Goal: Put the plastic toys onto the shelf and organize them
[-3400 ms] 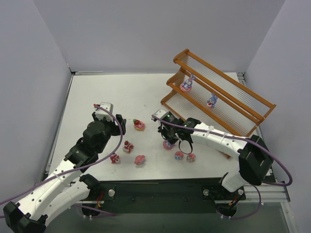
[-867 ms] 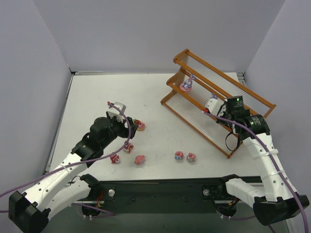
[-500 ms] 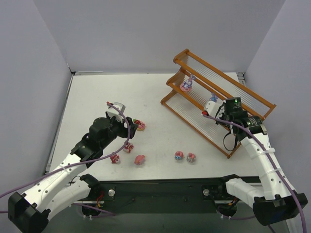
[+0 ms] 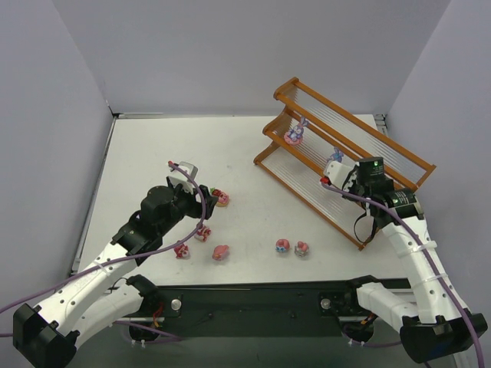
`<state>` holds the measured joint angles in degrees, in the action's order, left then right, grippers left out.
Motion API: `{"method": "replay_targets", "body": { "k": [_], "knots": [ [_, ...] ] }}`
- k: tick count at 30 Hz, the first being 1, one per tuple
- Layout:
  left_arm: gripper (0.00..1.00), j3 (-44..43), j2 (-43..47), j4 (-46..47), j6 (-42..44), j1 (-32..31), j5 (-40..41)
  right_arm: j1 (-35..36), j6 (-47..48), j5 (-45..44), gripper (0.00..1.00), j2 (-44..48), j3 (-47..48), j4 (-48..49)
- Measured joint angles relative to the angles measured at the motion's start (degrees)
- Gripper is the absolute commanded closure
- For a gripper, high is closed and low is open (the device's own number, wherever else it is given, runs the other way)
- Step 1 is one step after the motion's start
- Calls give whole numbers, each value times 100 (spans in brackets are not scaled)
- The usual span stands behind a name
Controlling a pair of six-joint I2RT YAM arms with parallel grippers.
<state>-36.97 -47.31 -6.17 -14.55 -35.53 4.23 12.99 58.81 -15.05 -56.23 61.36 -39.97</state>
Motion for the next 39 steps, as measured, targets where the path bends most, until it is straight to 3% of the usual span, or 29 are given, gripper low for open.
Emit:
{"method": "replay_targets", "body": {
  "k": [18,21,23,26,32,39],
  "knots": [
    [21,2,31,4,-28,0,0,7,-197,15,55,0,236,107],
    [21,4,31,7,-28,0,0,133,-474,92,41,-2,466,109],
    [21,26,31,33,-28,0,2,289,-826,229,26,-2,743,94],
    [21,46,31,35,-28,0,2,608,-1412,350,13,0,1147,90],
    [15,48,33,26,-28,2,48,1213,-3346,1097,6,-83,1939,-55],
    [9,44,39,-142,-28,0,133,1346,-5713,2616,10,-566,1943,-142]
  ]
}}
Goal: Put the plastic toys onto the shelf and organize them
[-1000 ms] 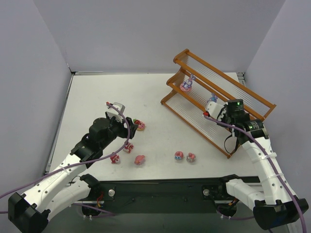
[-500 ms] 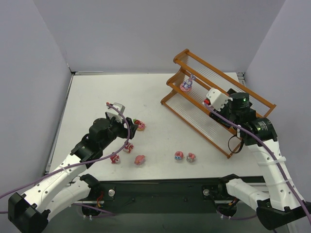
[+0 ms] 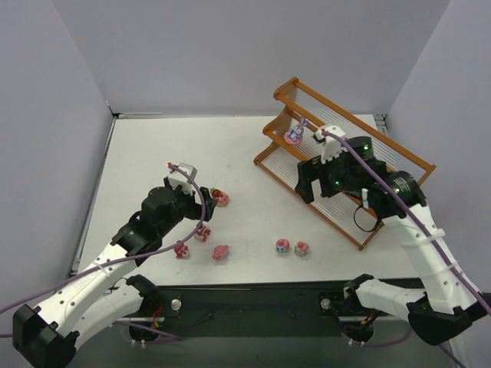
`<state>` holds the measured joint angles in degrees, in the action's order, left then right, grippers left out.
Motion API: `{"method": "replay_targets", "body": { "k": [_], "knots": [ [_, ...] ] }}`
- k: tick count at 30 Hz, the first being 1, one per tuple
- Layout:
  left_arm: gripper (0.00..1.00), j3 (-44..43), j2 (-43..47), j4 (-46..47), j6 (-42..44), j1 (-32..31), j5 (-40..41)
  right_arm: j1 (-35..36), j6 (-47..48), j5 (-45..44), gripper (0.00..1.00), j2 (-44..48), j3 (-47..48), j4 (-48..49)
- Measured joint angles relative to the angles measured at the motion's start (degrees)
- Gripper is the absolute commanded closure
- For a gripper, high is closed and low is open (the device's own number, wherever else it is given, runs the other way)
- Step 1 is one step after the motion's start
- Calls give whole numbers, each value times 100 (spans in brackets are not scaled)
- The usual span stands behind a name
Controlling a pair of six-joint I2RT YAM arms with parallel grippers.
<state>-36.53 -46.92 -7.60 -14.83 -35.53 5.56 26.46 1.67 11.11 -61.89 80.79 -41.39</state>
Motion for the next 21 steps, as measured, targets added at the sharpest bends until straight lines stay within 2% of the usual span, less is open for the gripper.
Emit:
{"method": "replay_targets", "body": {
  "k": [1,2,4,7,8,10,11,13,21],
  "knots": [
    [9,-11,0,-63,0,0,15,107,-219,74,10,-87,-127,0],
    [3,-24,0,-109,0,2,24,249,-396,92,10,-199,-282,-2],
    [3,-55,2,-199,11,0,39,540,-647,15,12,-400,-568,-17],
    [3,-129,4,-315,4,2,48,1003,-944,-291,22,-538,-1045,-48],
    [3,-146,4,-332,4,2,48,1123,-1029,-356,29,-535,-1182,-55],
    [3,-175,4,-374,4,2,48,1266,-1165,-470,35,-514,-1399,-66],
    [3,-186,4,-391,7,2,46,1303,-1226,-507,41,-505,-1491,-42],
    [3,-186,2,-396,4,2,44,1394,-1340,-599,46,-448,-1764,4],
    [3,-197,-79,-407,2,2,15,1751,-1602,-778,49,-398,-2566,46]
  ]
}}
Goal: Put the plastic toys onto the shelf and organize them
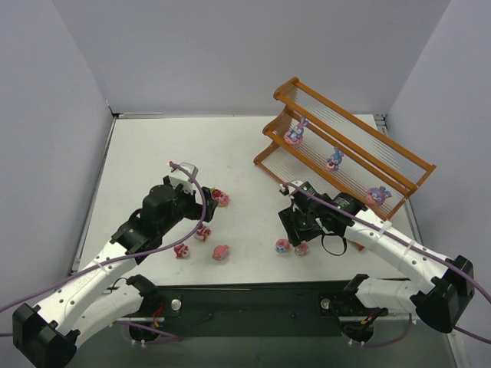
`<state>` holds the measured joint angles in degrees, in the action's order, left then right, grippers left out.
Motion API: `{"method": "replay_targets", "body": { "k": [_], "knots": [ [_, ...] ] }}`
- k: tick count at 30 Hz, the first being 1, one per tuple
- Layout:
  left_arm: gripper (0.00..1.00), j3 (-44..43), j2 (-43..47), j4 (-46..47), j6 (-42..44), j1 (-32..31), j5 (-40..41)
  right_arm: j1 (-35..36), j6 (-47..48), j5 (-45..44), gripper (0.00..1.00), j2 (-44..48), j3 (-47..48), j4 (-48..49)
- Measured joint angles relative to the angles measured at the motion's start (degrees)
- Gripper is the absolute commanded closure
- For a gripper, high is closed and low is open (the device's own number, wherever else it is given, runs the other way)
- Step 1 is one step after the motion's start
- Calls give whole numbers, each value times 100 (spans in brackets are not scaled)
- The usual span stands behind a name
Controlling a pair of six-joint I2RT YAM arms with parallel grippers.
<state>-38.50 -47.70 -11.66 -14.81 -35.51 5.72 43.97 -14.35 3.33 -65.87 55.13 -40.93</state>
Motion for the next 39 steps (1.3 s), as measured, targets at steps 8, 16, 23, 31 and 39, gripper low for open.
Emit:
{"method": "replay_targets", "body": {
  "k": [8,16,23,31,39],
  "knots": [
    [3,0,-9,2,-22,0,-48,2,-70,-201,66,-101,-262,105],
    [2,0,24,0,-87,0,-63,35,-63,-254,65,-614,-339,269],
    [3,0,83,0,-131,0,-63,35,-66,-295,62,-723,-411,387],
    [3,0,85,0,-153,0,-63,35,-278,-302,61,-931,-420,398],
    [3,0,85,2,-157,0,-63,35,-592,-365,66,-931,-503,391]
  ]
}}
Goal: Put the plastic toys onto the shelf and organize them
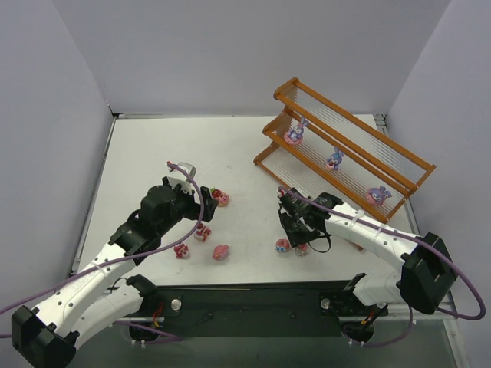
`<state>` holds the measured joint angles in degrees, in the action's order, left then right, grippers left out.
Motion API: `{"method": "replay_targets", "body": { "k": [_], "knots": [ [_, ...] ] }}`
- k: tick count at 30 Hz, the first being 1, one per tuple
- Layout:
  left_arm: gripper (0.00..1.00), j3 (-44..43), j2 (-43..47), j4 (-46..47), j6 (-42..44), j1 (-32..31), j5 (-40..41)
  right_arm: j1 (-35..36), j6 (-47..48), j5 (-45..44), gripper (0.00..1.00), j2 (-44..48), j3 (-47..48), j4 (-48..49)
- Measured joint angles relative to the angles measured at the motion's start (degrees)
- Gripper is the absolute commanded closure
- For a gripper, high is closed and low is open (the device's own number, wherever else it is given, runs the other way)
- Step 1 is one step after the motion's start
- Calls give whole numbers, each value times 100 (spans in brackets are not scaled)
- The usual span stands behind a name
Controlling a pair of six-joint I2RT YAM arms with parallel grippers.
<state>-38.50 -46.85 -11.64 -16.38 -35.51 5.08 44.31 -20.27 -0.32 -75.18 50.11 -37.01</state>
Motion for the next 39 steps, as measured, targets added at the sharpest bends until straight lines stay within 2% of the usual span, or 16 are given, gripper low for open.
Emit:
{"method": "replay_targets", "body": {
  "k": [6,7,8,10,18,22,25,32,39],
  "knots": [
    [3,0,-7,2,-4,0,0,0,-164,-105,79,2,-85,-13],
    [3,0,-9,2,-9,0,0,0,-186,-125,83,2,-85,-20],
    [3,0,-9,2,-13,0,0,0,-208,-157,93,4,-85,-20],
    [3,0,-9,2,-17,0,0,0,-251,-236,100,4,-85,-20],
    [3,0,-9,2,-57,0,0,-2,-396,-409,100,7,164,-402],
    [3,0,-9,2,-59,0,0,-81,-422,-494,100,2,1060,-935],
    [3,0,-9,2,-59,0,0,-245,-435,-549,100,-7,2151,-1357],
    [3,0,-7,2,-57,4,0,-1119,-420,-525,100,-127,4367,-2312],
    [3,0,-7,2,-50,9,0,-1698,-350,-527,100,-483,5930,-3165]
  ]
}}
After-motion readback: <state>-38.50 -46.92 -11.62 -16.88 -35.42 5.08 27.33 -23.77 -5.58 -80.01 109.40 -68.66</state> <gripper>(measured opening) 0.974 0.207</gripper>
